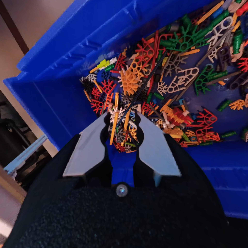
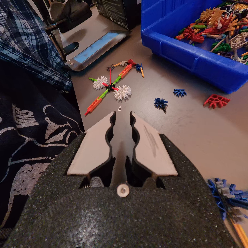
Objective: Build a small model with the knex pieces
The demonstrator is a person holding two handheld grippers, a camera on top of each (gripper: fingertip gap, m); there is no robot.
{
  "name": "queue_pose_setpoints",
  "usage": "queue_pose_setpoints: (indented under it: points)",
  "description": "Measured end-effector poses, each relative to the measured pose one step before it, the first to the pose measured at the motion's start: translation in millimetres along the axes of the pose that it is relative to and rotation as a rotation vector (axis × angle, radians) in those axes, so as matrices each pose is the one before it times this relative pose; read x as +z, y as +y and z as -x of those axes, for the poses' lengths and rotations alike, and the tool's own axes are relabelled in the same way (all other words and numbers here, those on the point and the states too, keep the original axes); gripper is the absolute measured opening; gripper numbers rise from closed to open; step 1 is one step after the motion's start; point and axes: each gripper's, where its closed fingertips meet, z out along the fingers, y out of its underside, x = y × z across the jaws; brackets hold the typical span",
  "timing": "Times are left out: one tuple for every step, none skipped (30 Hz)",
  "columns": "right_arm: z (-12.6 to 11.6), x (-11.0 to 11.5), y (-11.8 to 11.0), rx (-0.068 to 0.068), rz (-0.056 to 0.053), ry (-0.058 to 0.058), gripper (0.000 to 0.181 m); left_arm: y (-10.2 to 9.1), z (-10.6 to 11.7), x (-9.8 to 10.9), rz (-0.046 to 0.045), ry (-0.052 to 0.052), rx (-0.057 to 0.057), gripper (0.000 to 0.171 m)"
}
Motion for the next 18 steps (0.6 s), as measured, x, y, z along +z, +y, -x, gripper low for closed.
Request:
queue_pose_setpoints:
  points:
    - [-0.08, -0.15, -0.08, 0.0011, -0.0009, -0.0005, 0.02, -1.89, 0.11, 3.34, 0.00322, 0.0033, 0.0078, 0.035]
    - [-0.06, -0.17, -0.07, 0.0008, -0.0011, -0.0002, 0.02, -0.87, 0.43, 3.59, 0.00961, 0.0021, 0.0053, 0.035]
    - [-0.02, -0.09, -0.09, 0.0005, -0.0011, -0.0003, 0.02, -1.86, -0.63, 3.41, 0.00124, 0.0095, 0.0048, 0.034]
    - [-0.06, -0.23, -0.12, 0.0004, -0.0009, -0.0002, 0.02, -3.22, -0.91, 3.15, -0.0077, 0.0102, 0.0039, 0.034]
    - [-0.01, 0.0, 0.06, 0.0007, 0.0, -0.0007, 0.02, -4.12, -1.11, 2.84, -0.01346, 0.0114, 0.0028, 0.036]
    - [0.12, -0.07, 0.02, 0.0007, 0.0003, -0.0015, 0.02, -5.52, -2.5, 1.99, -0.0231, 0.021, -0.0006, 0.037]
    - [0.12, -0.08, -0.1, 0.001, -0.0007, -0.0016, 0.02, -6.62, -3.58, 1.47, -0.03042, 0.0273, -0.0038, 0.037]
    - [0.0, -0.18, -0.09, 0.0025, -0.0012, -0.0025, 0.02, -4.81, -2.45, 2.04, -0.01955, 0.0212, -0.0076, 0.037]
    - [-0.06, -0.24, -0.2, 0.0039, -0.0017, -0.0033, 0.02, -0.3, -1.16, 3.13, 0.00738, 0.0142, -0.0132, 0.033]
    - [-0.04, -0.17, -0.18, 0.0046, -0.0011, -0.0033, 0.02, 2.65, -3.33, 2.69, 0.02548, 0.0296, -0.0137, 0.033]
    - [0.06, -0.05, -0.01, 0.0033, -0.0003, -0.0036, 0.02, 1.07, -1.63, 2.06, 0.01258, 0.0086, -0.0017, 0.032]
    - [0.09, -0.21, -0.11, 0.0014, -0.0008, -0.0025, 0.02, -3.31, -5.84, 0.89, -0.01859, 0.027, 0.0021, 0.031]
    - [0.11, -0.07, -0.11, 0.0008, -0.0009, -0.0016, 0.02, -5.39, -12.37, -0.62, -0.03109, 0.0663, -0.0066, 0.03]
    - [0.14, -0.24, -0.07, 0.0008, -0.0013, -0.002, 0.02, -5.89, -18.85, -2.02, -0.03542, 0.101, 0.0042, 0.025]
    - [0.04, -0.23, -0.22, 0.0011, -0.0022, -0.0021, 0.02, -6.18, -15.23, -1.98, -0.03776, 0.0665, 0.024, 0.025]
    - [0.09, -0.27, -0.31, 0.0017, -0.0022, -0.0019, 0.02, -4.51, -6.91, -2.92, -0.0279, 0.0183, 0.0229, 0.026]
    - [0.06, -0.25, -0.18, 0.0014, -0.0019, -0.0021, 0.02, -1.98, -0.76, -4.34, -0.01436, -0.0049, -0.0023, 0.029]
    - [0.17, -0.15, -0.13, 0.0008, -0.0014, -0.0019, 0.02, 0.93, 3.51, -5.98, -0.00414, -0.0163, -0.0106, 0.031]
